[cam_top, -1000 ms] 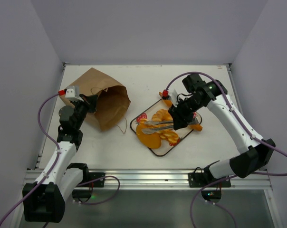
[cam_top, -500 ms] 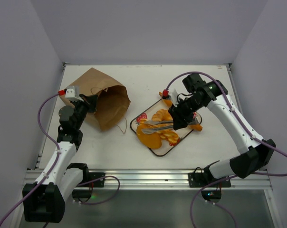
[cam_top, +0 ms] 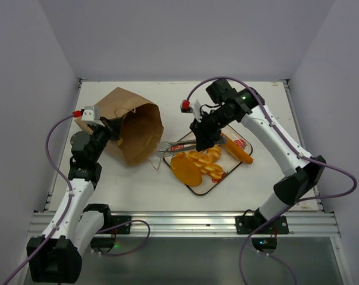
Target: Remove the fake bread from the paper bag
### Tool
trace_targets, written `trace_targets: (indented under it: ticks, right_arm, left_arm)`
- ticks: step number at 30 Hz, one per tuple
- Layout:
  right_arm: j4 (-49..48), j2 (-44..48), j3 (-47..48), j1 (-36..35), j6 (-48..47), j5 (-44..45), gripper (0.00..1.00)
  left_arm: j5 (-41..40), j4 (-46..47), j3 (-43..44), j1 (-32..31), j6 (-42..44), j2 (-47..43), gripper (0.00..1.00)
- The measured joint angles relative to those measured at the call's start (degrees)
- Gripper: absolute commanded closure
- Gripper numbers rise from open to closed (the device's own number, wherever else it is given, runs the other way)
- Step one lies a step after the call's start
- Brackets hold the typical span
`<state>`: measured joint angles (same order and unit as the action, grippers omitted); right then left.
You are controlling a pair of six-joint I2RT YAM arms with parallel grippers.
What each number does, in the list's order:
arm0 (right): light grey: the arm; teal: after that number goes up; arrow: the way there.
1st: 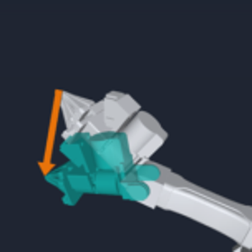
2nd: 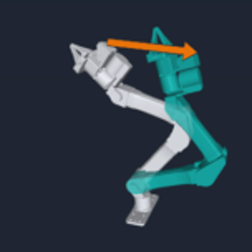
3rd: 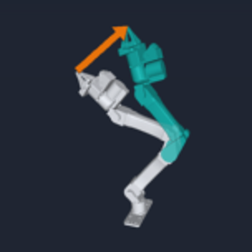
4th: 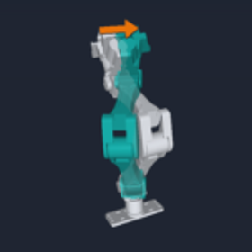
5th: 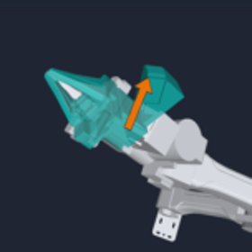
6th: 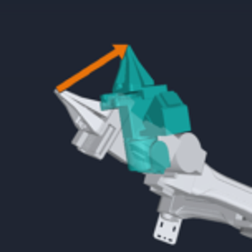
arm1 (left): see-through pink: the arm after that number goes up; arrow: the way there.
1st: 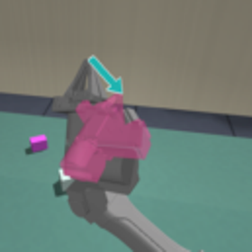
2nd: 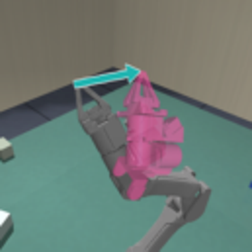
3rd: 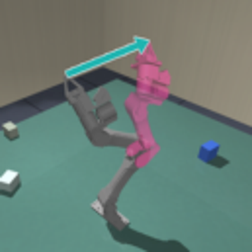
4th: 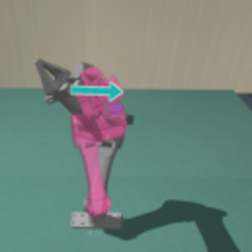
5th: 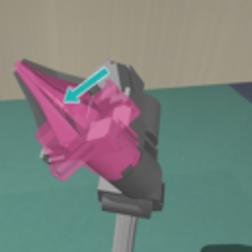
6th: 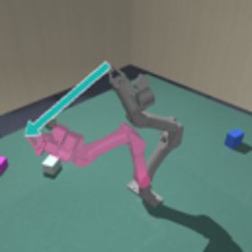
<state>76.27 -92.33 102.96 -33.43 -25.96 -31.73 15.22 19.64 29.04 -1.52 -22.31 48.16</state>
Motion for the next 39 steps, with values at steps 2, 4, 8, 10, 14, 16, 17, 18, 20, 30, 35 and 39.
trace_targets:
  ticks: [2,4,8,10,14,16,17,18,20,30,35,39]
  right_arm:
    - [-2.4,-3.15,1.31,-2.14,1.4,-0.83,0.61]
    - [-5.77,-5.84,1.55,-3.89,2.8,-0.85,0.62]
    - [-13.46,-9.84,1.42,-6.69,6.34,-0.33,0.62]
    - [-18.08,-10.58,0.57,-8.2,8.63,0.81,0.62]
    - [-25.46,-10.91,-1.18,-10.58,12.98,3.37,0.62]
    - [-28.44,-11.3,-1.42,-11.21,14.84,4.22,0.62]
    - [-29.77,-11.5,-1.55,-11.28,15.61,4.57,0.63]
    - [-31.06,-11.58,-1.86,-11.32,16.13,4.96,0.63]
    - [-32.41,-11.67,-2.23,-11.52,16.72,5.42,0.62]
    - [-38.25,-11.54,-11.96,-20.04,9.42,13.9,0.62]
    - [-40.48,-11.54,-14.32,-23.54,5.42,20.22,0.6]
    - [-43.25,-11.58,-14.23,-24.55,5.16,23.54,0.59]
  left_arm:
    - [0.7,-1.2,0.0,0.0,2.32,-2.29,1.0]
    - [1.09,-2.08,0.0,0.0,4.7,-4.83,1.0]
    - [1.38,-2.62,0.0,0.0,7.98,-8.83,1.0]
    - [1.49,-2.73,-0.07,0.0,8.52,-9.6,1.0]
    - [1.73,-2.73,-1.03,0.0,8.35,-9.05,1.0]
    - [1.99,-2.64,-1.57,0.0,7.78,-8.11,1.0]
    - [2.12,-2.64,-1.86,0.0,7.3,-7.72,1.0]
    - [2.23,-2.6,-2.12,0.0,6.56,-7.34,1.0]
    - [2.43,-2.21,-2.75,0.0,4.96,-6.8,1.0]
    - [3.45,0.02,-4.2,0.0,-2.49,-4.7,1.0]
    - [3.48,-0.15,-4.2,0.0,-2.67,-5.38,1.0]
    - [3.52,-0.7,-4.2,0.0,-2.67,-6.6,1.0]
